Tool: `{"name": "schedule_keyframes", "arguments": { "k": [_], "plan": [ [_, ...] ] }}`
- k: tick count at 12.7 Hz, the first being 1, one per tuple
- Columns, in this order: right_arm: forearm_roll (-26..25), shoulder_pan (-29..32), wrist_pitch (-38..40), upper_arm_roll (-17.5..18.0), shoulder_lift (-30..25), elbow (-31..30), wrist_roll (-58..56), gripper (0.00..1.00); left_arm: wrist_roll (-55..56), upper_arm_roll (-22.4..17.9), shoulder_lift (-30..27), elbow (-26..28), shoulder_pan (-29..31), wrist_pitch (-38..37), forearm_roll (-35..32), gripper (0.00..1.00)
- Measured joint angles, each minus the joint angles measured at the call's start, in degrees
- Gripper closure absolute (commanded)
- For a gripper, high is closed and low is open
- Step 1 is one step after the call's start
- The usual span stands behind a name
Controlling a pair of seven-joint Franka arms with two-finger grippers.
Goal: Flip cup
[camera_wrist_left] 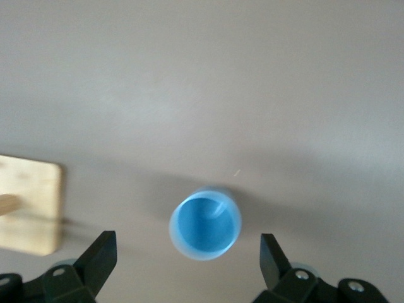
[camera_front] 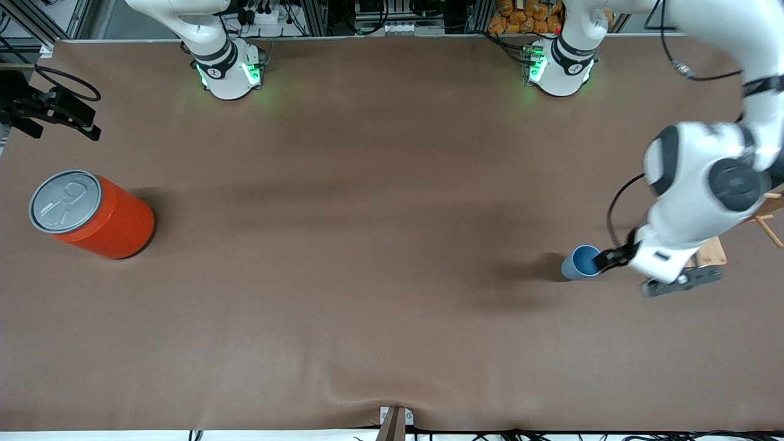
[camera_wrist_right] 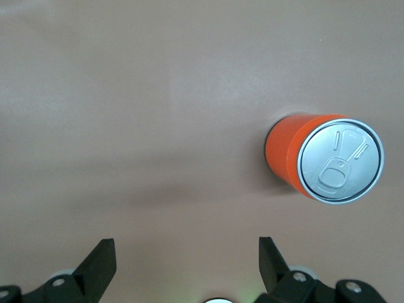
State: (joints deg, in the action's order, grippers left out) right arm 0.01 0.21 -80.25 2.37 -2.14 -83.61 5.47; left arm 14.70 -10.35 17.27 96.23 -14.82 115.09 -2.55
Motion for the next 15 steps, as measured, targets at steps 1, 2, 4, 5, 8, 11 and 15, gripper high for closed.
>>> {"name": "schedule_keyframes", "arguments": {
  "k": [1, 2, 4, 5, 8, 11, 15],
  "plan": [
    [0.02, 0.03, 0.0, -0.07, 0.0, -0.01, -0.03, 0.0, -4.62, -0.04, -2.2, 0.0, 1.17, -3.04, -0.01, 0.0],
    [0.07, 0.04, 0.04, -0.1, 0.02, -0.05, -0.05, 0.0, -8.5, -0.08, -4.48, 0.0, 1.98, -6.13, -0.01, 0.0],
    [0.2, 0.04, 0.13, -0.1, 0.17, -0.26, -0.1, 0.0, -13.68, -0.08, -9.48, -0.02, 2.45, -13.21, -0.02, 0.0],
    [0.26, 0.04, 0.14, -0.08, 0.29, -0.38, -0.12, 0.0, -15.47, 0.0, -11.82, -0.01, 2.4, -16.15, -0.03, 0.0],
    [0.34, 0.04, 0.12, -0.08, 0.53, -0.76, -0.19, 0.0, -17.43, 0.49, -16.16, 0.13, 2.28, -20.7, -0.06, 0.0],
    [0.35, 0.05, 0.1, -0.11, 0.53, -0.82, -0.3, 0.0, -18.18, 0.83, -19.61, 0.1, 2.22, -22.44, -0.08, 0.0],
    [0.37, 0.05, 0.1, -0.11, 0.53, -0.84, -0.34, 0.0, -19.3, 0.84, -25.91, -0.15, 2.27, -26.58, -1.55, 0.0]
  ]
}}
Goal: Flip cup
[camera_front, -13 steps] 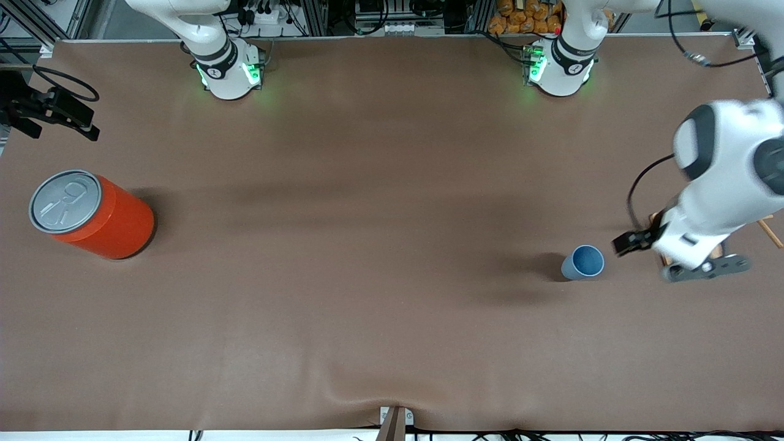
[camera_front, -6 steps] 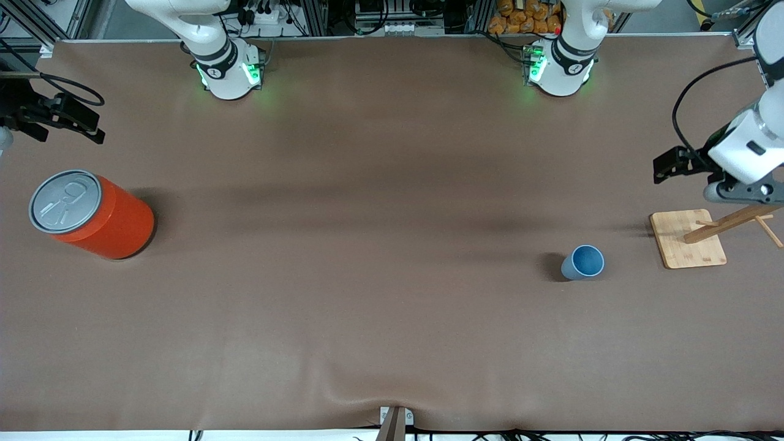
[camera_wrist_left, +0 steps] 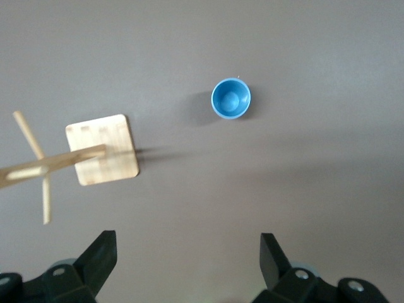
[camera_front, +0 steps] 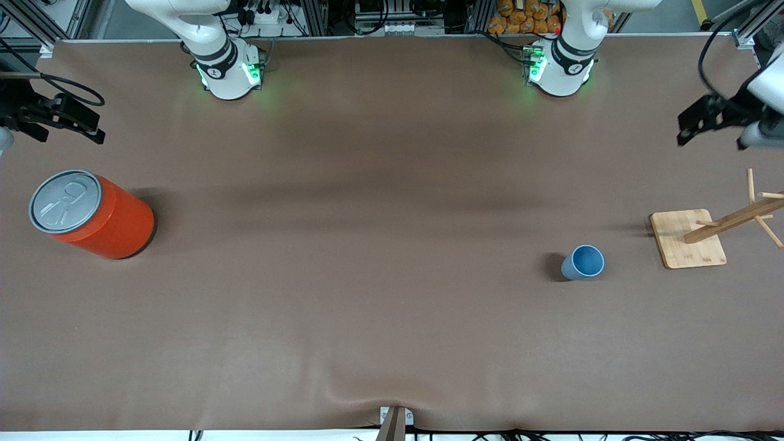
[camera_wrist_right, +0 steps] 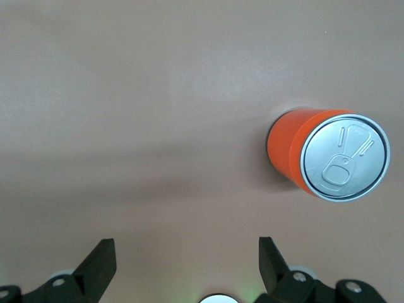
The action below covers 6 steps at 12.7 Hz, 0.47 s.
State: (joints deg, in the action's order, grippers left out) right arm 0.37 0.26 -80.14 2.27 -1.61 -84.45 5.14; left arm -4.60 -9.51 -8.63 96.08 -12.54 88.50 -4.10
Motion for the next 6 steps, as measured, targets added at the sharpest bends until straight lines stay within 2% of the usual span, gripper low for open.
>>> {"name": "schedule_keyframes", "arguments": {
  "k": [2, 4, 6],
  "plan": [
    [0.02, 0.0, -0.02, 0.0, 0.0, 0.0, -0.02, 0.0, -3.28, 1.56, -1.31, -1.07, 2.28, -1.74, -0.24, 0.0],
    [0.03, 0.0, -0.04, 0.0, 0.0, -0.01, -0.02, 0.0, -4.75, 7.52, 0.04, -3.4, 7.55, -2.13, -0.24, 0.0],
    [0.04, 0.0, -0.07, 0.01, 0.0, -0.02, -0.02, 0.0, -2.75, 11.88, 3.6, -6.96, 9.16, -3.59, -0.24, 0.0]
  ]
}}
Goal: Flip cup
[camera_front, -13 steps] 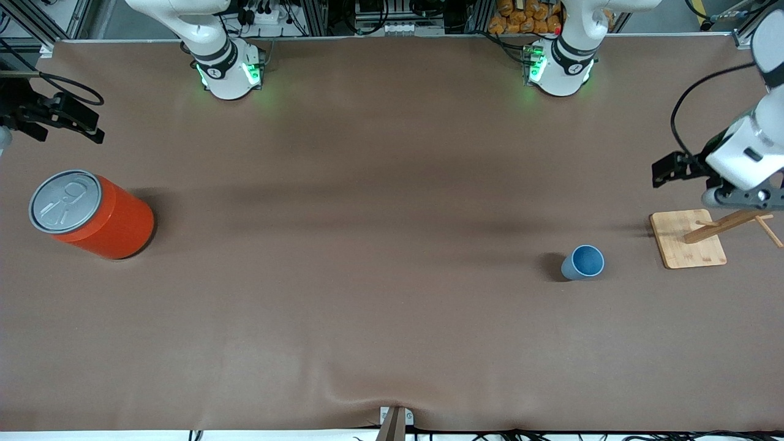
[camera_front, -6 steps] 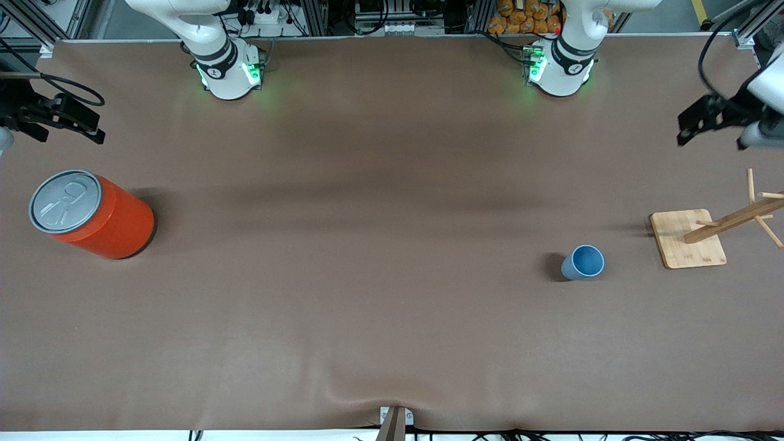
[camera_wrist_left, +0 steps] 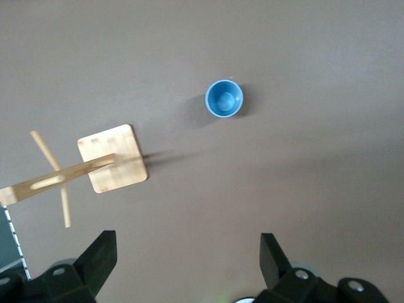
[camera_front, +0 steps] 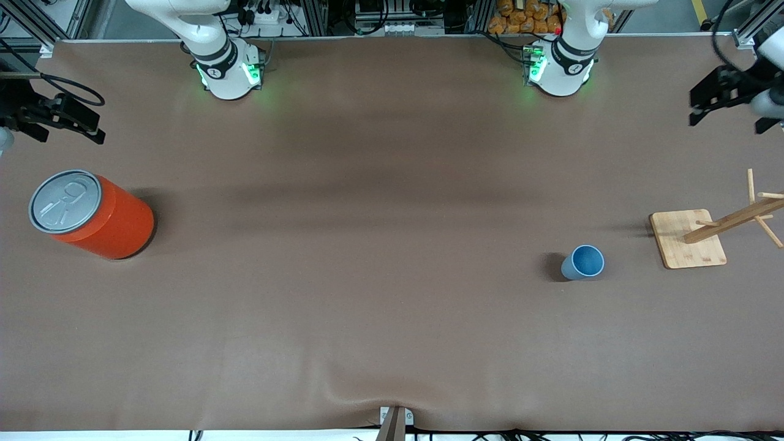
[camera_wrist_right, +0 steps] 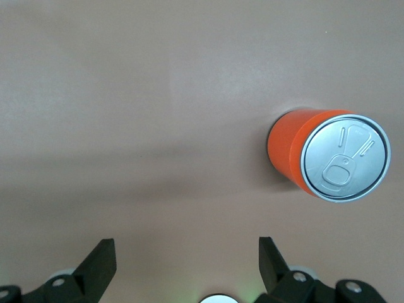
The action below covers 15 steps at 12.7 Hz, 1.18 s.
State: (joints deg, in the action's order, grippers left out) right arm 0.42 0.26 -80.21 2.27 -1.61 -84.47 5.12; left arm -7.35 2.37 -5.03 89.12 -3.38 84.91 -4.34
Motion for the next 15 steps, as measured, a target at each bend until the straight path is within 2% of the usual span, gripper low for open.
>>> {"name": "schedule_keyframes", "arguments": {
  "k": [3, 5, 10, 13, 15],
  "plan": [
    [0.8, 0.0, -0.07, 0.0, 0.0, 0.0, 0.0, 0.0, 2.8, 1.75, 4.93, -4.62, 0.07, -1.85, 0.0, 0.0],
    [1.45, 0.0, -0.12, 0.0, 0.0, 0.0, 0.0, 0.0, 2.72, 1.74, 5.69, -5.19, 0.75, -2.41, 0.0, 0.0],
    [1.53, 0.01, -0.1, -0.01, 0.0, 0.0, -0.01, 0.0, 0.16, 1.75, 5.22, -5.25, 1.31, -3.16, 0.57, 0.0],
    [1.64, 0.0, -0.14, 0.0, -0.01, 0.01, -0.02, 0.0, 0.13, 1.74, 2.29, -3.45, 1.76, -4.22, 5.9, 0.0],
    [1.66, 0.0, -0.14, 0.0, 0.0, 0.02, -0.03, 0.0, 0.09, 1.74, 0.61, -1.65, 2.48, -3.83, 6.42, 0.0]
  ]
}}
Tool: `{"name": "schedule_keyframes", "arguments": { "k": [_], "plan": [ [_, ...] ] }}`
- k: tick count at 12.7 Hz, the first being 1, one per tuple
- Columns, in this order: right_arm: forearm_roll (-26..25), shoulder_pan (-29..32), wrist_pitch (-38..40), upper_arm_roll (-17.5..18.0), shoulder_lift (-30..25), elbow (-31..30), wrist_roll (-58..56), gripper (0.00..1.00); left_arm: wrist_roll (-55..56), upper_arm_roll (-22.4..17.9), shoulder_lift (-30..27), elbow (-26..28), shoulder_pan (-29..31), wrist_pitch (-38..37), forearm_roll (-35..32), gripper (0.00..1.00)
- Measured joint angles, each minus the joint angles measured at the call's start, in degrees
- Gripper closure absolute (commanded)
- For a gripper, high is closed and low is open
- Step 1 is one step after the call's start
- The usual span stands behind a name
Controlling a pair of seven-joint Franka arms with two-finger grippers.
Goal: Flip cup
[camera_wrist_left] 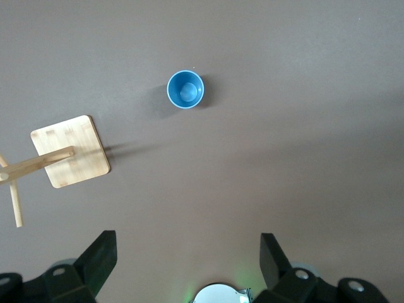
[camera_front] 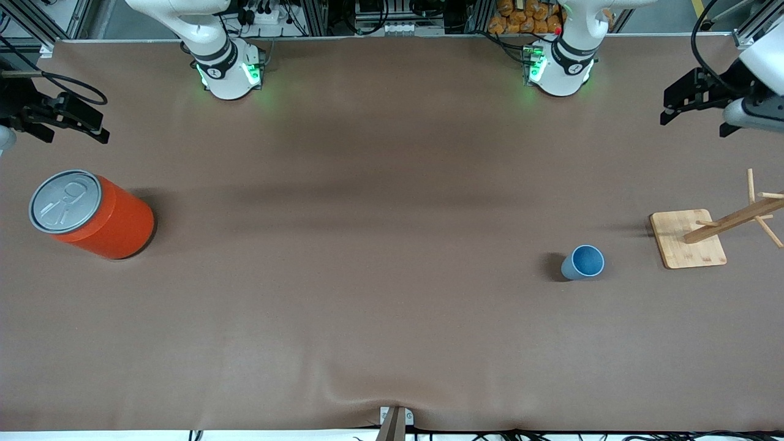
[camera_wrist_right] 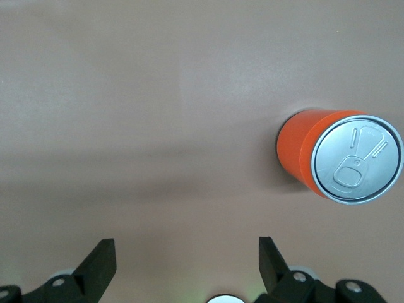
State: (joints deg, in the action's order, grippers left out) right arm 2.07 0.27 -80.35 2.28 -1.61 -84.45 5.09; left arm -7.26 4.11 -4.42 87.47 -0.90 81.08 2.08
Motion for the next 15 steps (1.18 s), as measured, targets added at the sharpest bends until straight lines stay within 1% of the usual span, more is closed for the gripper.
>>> {"name": "schedule_keyframes", "arguments": {
  "k": [4, 6, 15],
  "plan": [
    [0.01, 0.0, 0.17, 0.0, 0.0, 0.0, 0.0, 0.0, 0.0, 0.29, 0.1, 0.92, 0.03, 0.7, -1.33, 0.0],
    [0.02, 0.0, 0.92, 0.0, 0.0, 0.0, 0.0, 0.0, 0.34, 0.39, 0.25, 0.92, 0.03, 0.94, -2.42, 0.0],
    [0.12, -0.07, 1.57, 0.11, 0.0, -0.01, -0.07, 0.0, 1.17, 0.82, 0.67, 0.14, 0.06, 0.97, -3.49, 0.0]
  ]
}}
